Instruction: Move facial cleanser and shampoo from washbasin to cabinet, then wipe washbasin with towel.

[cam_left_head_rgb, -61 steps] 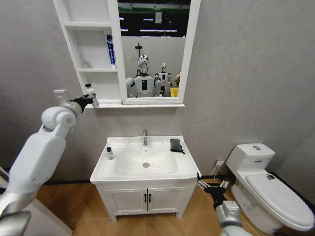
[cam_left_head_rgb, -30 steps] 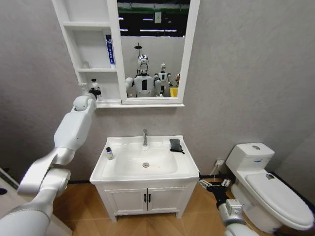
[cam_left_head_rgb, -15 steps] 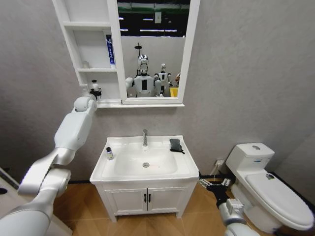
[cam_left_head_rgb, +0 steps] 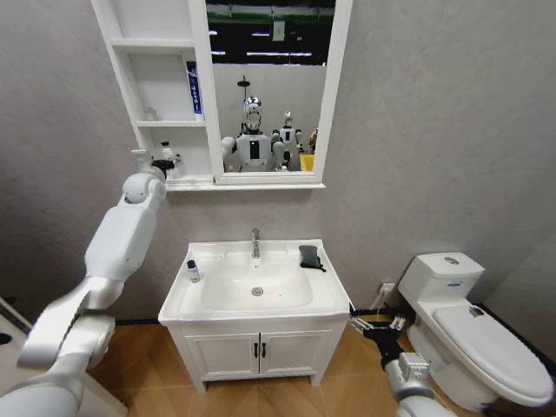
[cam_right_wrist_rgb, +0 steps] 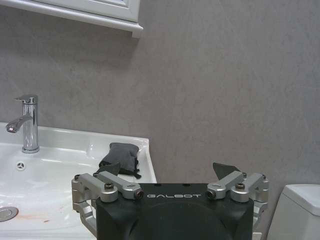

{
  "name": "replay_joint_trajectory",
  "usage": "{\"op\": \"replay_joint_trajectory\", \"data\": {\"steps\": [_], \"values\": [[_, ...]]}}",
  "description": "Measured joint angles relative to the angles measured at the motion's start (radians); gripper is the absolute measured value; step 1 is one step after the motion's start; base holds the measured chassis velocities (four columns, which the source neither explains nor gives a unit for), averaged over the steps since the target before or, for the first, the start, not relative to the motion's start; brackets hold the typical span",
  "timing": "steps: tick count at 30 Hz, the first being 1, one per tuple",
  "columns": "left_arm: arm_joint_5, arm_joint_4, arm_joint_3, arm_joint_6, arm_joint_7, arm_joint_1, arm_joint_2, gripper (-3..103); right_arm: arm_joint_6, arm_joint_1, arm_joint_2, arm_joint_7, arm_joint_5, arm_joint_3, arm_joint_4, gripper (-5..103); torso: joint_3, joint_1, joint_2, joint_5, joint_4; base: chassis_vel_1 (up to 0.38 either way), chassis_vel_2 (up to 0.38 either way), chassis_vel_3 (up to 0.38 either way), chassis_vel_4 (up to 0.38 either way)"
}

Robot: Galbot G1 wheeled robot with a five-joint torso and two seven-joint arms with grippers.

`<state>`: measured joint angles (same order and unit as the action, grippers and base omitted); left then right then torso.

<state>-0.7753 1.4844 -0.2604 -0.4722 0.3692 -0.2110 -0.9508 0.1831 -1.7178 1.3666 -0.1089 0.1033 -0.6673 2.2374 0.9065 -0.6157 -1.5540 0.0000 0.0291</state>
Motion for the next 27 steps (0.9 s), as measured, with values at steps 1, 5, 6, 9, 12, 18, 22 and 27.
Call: {"op": "replay_joint_trajectory", "data": {"steps": [1,5,6,9,12,18,22,27], "values": [[-0.025,0.092,-0.036,-0.014,0.022,-0.073,0.034,100,-0.001,-0.001,0.003,0.000,0.000,0.000,0.001,100,0.000,0.000,0.000,0.0002,-0.0002,0.000,0.000,0.000,0.000],[-0.008,0.395,-0.155,0.024,0.067,-0.484,0.082,100,-0.009,-0.006,0.014,0.000,-0.006,0.007,-0.004,100,0.000,0.000,0.000,-0.0002,-0.0007,0.000,0.000,0.000,0.000],[-0.008,0.395,-0.155,0.024,0.067,-0.484,0.082,100,-0.009,-0.006,0.014,0.000,-0.006,0.007,-0.004,100,0.000,0.000,0.000,-0.0002,-0.0007,0.000,0.000,0.000,0.000],[0.065,0.434,-0.180,0.072,0.066,-0.648,0.024,100,-0.011,-0.007,0.017,0.002,-0.019,0.016,-0.007,100,0.000,0.001,0.000,-0.0003,-0.0004,0.000,0.000,0.000,0.000],[0.169,0.406,-0.185,0.131,0.041,-0.757,-0.057,100,-0.011,-0.009,0.018,0.003,-0.027,0.028,0.000,100,0.000,0.000,0.000,0.0003,0.0001,0.000,0.000,0.000,0.000],[0.380,0.199,-0.153,0.199,-0.060,-0.819,-0.177,100,-0.018,-0.022,0.018,0.005,-0.029,0.018,0.010,100,0.000,0.000,0.000,0.0003,0.0001,0.000,0.000,0.000,0.000],[0.458,0.074,-0.136,0.236,-0.104,-0.803,-0.229,100,-0.026,-0.031,0.018,0.004,-0.029,0.009,0.010,100,0.000,0.000,0.000,0.0001,-0.0001,0.000,0.000,0.000,0.000],[0.490,-0.002,-0.126,0.257,-0.136,-0.770,-0.261,100,-0.027,-0.031,0.022,0.003,-0.030,0.009,0.010,100,0.000,0.000,0.000,0.0002,0.0000,0.000,0.000,0.000,0.000]]}}
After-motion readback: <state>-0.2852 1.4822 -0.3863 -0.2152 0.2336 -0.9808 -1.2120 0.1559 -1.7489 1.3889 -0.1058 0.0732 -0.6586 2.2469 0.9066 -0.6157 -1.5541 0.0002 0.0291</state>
